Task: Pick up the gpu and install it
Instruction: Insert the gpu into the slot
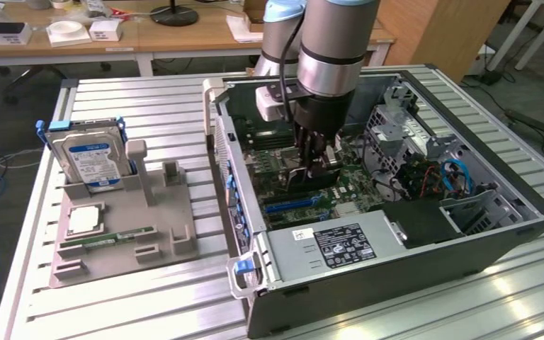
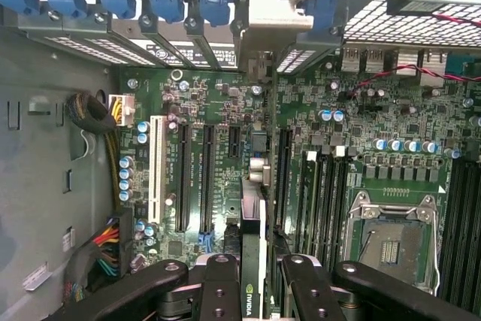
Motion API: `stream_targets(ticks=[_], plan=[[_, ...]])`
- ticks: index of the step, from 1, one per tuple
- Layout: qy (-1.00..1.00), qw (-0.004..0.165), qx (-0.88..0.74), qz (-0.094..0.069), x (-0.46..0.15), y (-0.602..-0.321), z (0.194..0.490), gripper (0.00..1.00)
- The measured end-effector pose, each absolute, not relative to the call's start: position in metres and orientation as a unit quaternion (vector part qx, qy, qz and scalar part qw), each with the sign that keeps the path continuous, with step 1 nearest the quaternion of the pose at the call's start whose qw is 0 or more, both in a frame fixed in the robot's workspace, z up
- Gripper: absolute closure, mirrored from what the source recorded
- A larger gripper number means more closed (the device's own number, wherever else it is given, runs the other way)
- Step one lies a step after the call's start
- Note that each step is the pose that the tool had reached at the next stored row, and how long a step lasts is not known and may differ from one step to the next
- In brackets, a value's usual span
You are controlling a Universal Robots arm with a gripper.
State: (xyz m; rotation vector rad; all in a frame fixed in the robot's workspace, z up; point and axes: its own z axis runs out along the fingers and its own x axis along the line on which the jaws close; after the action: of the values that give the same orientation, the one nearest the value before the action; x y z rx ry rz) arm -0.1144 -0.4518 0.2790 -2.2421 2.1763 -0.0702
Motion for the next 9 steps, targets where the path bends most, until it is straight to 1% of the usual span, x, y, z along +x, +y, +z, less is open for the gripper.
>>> stream_targets(ticks=[9], plan=[[0.696,0.008,-0.717,-0.023,-0.1134,-0.4518,0.2789,0.74]])
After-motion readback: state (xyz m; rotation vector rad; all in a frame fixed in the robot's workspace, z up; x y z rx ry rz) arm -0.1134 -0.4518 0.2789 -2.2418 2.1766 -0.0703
